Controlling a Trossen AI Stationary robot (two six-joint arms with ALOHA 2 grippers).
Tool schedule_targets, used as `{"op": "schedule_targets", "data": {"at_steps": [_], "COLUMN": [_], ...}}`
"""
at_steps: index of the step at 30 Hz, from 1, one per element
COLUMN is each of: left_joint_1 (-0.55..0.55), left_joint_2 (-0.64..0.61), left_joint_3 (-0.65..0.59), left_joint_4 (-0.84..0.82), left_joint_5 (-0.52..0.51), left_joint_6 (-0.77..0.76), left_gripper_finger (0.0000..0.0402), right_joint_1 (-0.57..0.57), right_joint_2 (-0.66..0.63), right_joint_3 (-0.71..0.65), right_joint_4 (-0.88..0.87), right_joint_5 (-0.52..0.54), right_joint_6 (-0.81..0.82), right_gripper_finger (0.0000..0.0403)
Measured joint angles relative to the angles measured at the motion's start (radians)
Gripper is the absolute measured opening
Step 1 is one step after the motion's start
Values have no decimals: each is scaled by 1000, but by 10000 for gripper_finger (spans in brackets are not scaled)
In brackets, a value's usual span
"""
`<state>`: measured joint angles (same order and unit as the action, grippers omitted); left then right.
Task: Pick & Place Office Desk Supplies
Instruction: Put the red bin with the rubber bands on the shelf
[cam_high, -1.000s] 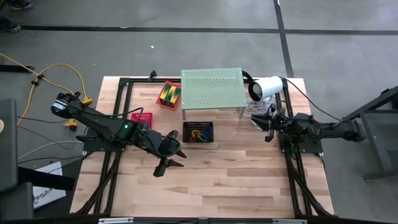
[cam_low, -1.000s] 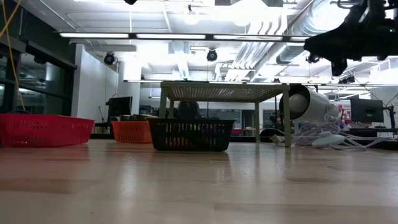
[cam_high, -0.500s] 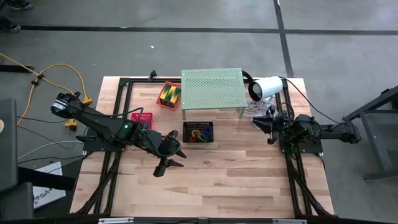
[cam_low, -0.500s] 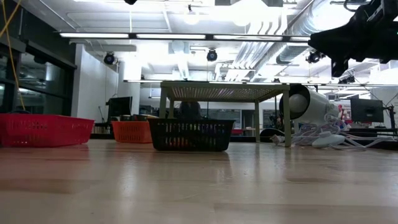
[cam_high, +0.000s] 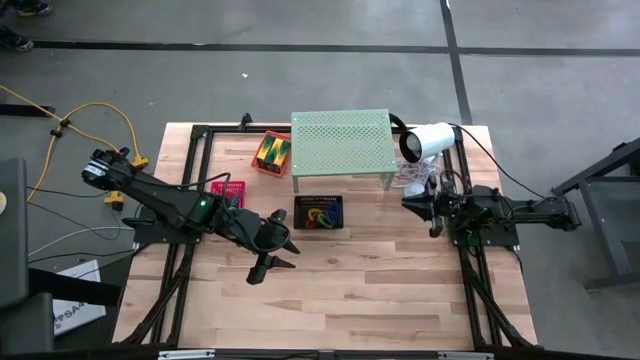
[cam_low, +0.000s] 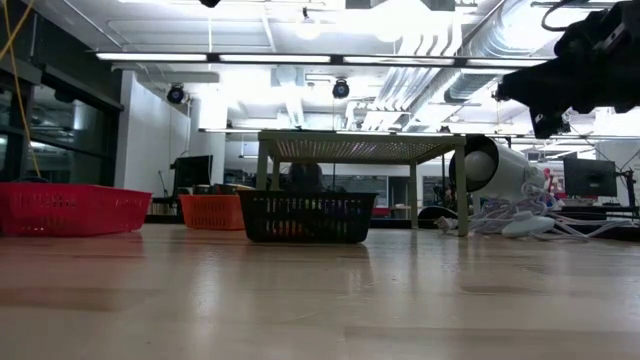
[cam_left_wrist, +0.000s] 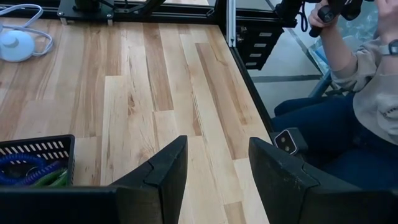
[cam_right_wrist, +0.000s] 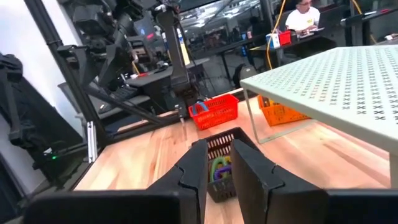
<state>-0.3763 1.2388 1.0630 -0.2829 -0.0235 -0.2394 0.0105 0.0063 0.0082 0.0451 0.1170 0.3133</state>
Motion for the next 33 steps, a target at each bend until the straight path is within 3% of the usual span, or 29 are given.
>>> {"op": "schedule_targets", "data": {"at_steps": [7, 12, 33], "left_joint_1": [0, 0, 0], "left_joint_2": [0, 0, 0], "left_joint_3": [0, 0, 0], "left_joint_4": [0, 0, 0], "left_joint_5": [0, 0, 0], "left_joint_6": [0, 0, 0], "left_gripper_finger": [166, 166, 166], "right_joint_1": [0, 1, 0], "right_joint_2": [0, 0, 1], "right_joint_3": [-1, -1, -1], "right_joint_4": [-13, -30, -33], "right_joint_5": [-35, -143, -124], "right_joint_6": [-4, -52, -27], "right_gripper_finger": [58, 58, 58]}}
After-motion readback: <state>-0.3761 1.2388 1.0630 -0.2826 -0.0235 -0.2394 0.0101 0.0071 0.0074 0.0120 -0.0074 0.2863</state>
